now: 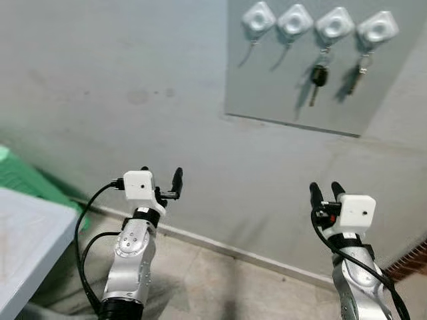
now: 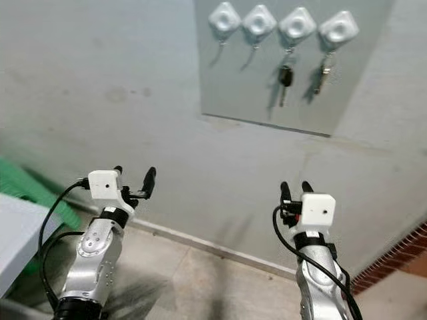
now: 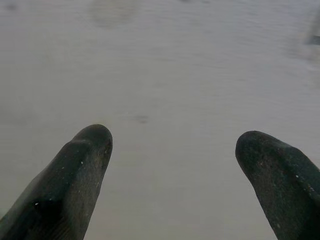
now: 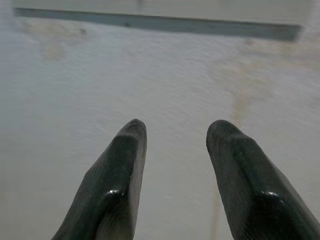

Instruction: Hang keys on a hook

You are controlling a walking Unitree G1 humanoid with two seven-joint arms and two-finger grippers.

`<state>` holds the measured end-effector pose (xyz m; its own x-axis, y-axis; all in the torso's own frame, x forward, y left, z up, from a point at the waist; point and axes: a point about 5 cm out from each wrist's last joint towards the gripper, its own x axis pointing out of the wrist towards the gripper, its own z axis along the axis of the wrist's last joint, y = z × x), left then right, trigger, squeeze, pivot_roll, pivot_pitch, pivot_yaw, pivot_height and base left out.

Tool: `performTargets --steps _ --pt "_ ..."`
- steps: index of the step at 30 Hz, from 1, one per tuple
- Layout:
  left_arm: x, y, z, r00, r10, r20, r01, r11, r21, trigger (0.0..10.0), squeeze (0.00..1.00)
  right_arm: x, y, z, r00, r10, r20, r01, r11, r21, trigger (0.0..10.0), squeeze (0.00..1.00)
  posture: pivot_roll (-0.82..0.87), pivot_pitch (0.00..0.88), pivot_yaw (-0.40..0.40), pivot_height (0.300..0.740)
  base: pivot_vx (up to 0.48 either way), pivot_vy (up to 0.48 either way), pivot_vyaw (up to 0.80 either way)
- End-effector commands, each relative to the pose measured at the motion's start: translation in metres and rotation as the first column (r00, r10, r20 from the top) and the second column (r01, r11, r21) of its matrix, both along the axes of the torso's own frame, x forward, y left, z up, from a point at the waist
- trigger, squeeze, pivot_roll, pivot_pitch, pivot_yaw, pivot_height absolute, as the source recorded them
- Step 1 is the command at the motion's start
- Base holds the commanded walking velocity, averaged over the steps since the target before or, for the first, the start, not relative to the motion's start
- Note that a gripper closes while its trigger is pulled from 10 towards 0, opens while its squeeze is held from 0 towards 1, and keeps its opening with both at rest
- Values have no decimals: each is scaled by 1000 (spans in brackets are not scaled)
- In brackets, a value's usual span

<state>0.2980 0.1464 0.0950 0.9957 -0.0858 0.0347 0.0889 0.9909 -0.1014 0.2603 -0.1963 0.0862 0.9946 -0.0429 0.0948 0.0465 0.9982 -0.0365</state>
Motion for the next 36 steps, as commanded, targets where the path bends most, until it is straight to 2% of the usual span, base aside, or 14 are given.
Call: performTargets --steps 1,18,22,36 --pt "4 2 9 1000 11 23 -11 1000 -8 10000 0 1 1 4 1000 10 4 -9 1000 -15 10000 0 -63 11 29 740 0 0 800" --pt "6 3 12 1000 15 27 -14 1000 -19 10000 0 6 4 8 1000 29 7 -29 999 -21 10000 0 -51 14 13 740 0 0 800" --pt "6 3 15 1000 14 24 -14 1000 -24 10000 0 9 9 11 999 43 18 -42 999 -12 10000 0 -43 24 14 740 0 0 800" --pt "7 1 17 1000 0 20 1 999 -32 10000 0 9 10 11 999 49 14 -49 999 -10 10000 0 -43 22 14 740 0 0 800"
